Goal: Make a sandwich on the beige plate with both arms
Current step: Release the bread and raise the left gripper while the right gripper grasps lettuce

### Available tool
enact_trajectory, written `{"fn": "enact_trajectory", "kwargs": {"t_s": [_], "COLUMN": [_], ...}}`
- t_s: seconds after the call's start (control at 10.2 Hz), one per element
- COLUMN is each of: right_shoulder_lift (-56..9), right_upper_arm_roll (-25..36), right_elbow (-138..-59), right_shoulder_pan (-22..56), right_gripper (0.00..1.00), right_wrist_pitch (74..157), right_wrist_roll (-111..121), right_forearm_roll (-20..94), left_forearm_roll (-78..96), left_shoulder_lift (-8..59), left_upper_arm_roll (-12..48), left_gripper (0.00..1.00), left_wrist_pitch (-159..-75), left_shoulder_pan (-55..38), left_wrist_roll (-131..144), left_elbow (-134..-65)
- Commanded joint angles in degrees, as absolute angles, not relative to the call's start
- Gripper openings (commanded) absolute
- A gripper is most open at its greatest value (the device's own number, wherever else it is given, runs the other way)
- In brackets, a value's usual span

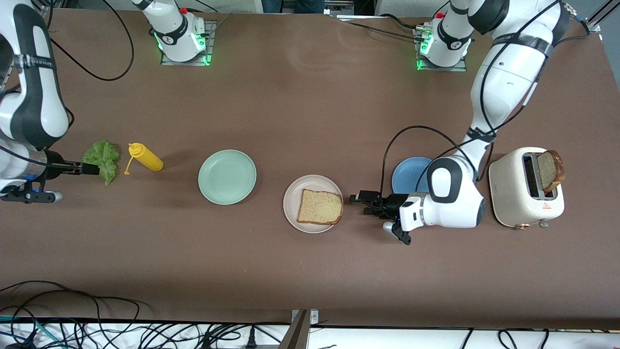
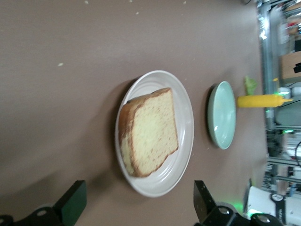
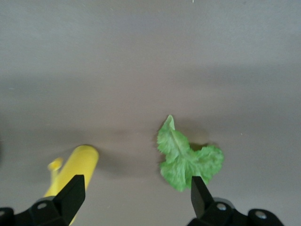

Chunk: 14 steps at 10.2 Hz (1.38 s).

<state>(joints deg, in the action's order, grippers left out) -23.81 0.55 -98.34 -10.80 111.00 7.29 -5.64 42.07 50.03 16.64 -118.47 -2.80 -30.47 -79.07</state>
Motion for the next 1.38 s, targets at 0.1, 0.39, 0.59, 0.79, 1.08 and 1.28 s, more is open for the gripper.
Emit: {"fn": "enact_trajectory", "kwargs": {"t_s": [0.1,0.39,0.59,0.79,1.08,1.28], "right_shoulder_lift": [-23.73,-25.22,-27.76,-29.17,-30.41,-30.32], "right_upper_arm_roll": [3.42,5.62,6.94,7.21,7.21,7.21], "right_elbow": [-108.69,-115.73,-116.63,-116.63,-116.54,-116.11], "right_shoulder_pan": [-11.60,-11.95,-12.13,-12.48,-12.83,-12.83], "right_gripper": [1.00,1.00,1.00,1.00,0.26,0.00], "right_wrist_pitch": [122.40,129.62,132.09,133.67,135.18,135.18], "right_wrist_roll": [14.30,20.90,25.02,27.15,27.42,29.09], "right_forearm_roll": [-6.59,-6.59,-6.59,-6.59,-6.68,-6.68], "left_forearm_roll": [23.87,8.84,1.43,-1.48,-0.97,0.86], "left_shoulder_lift": [41.33,34.74,28.42,22.09,14.09,11.35], "left_upper_arm_roll": [16.44,16.44,16.43,16.17,16.61,16.96], "left_gripper": [1.00,1.00,1.00,1.00,1.00,1.00], "left_wrist_pitch": [-108.76,-102.06,-95.58,-89.14,-86.05,-82.21], "left_shoulder_pan": [0.43,3.51,4.83,6.05,8.17,8.17], "left_wrist_roll": [-22.69,-21.97,-16.48,-13.98,-9.78,-4.32], "left_elbow": [-80.25,-80.33,-80.33,-80.24,-80.07,-79.98]}}
